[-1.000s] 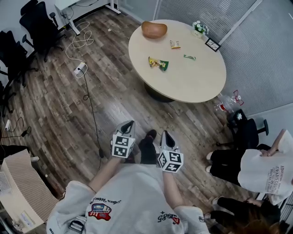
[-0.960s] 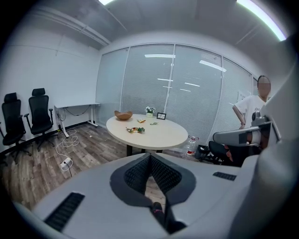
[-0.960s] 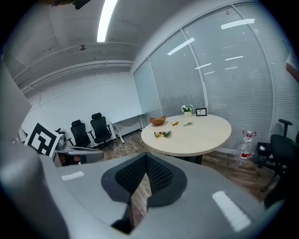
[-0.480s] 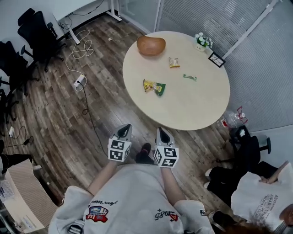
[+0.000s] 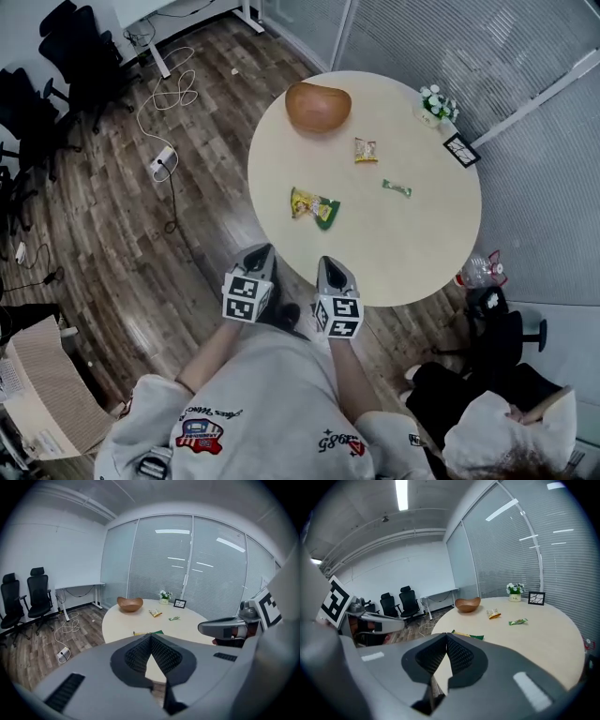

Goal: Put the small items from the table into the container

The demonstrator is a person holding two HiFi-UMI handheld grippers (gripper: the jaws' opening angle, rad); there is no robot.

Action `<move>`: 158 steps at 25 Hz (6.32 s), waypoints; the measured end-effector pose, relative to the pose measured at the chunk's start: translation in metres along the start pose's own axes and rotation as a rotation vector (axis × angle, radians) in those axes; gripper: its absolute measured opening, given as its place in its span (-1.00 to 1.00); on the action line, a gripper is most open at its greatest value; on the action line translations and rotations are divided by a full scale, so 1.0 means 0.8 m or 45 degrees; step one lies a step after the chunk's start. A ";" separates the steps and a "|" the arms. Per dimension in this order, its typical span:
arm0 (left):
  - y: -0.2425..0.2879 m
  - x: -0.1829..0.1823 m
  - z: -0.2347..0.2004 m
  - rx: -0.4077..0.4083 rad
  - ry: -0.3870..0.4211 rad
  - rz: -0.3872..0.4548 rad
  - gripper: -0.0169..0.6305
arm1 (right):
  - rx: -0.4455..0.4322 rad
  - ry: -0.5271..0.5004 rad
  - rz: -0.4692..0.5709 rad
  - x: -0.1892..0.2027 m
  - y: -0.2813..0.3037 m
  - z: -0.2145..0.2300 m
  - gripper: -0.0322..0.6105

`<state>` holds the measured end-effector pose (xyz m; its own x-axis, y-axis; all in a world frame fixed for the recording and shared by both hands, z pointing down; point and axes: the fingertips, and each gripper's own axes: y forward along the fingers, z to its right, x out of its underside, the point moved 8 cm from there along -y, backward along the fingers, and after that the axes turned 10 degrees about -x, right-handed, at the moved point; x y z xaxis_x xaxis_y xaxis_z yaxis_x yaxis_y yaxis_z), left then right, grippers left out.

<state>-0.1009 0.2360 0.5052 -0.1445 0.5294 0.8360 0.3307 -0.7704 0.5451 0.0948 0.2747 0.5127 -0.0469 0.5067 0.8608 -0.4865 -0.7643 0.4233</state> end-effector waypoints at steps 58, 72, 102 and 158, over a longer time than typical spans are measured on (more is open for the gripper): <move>0.317 -0.140 -0.189 0.059 -0.052 -0.155 -0.92 | 0.129 -0.479 -0.852 -0.225 0.555 0.259 -0.62; 0.328 -0.149 -0.147 0.183 0.001 -0.119 -0.93 | 0.201 -0.165 -0.223 -0.233 0.366 0.193 -0.89; 0.327 -0.139 0.007 0.320 0.131 -0.185 -0.93 | 0.361 0.204 -0.197 -0.080 0.170 0.252 -0.89; 0.313 -0.120 -0.166 0.094 -0.042 -0.233 -0.93 | 0.051 -0.159 -0.493 -0.247 0.530 0.267 -0.35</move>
<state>-0.1283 -0.0548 0.5697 -0.1784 0.6706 0.7200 0.3695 -0.6325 0.6807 0.0841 -0.2350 0.5826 0.2407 0.7096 0.6622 -0.4128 -0.5427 0.7315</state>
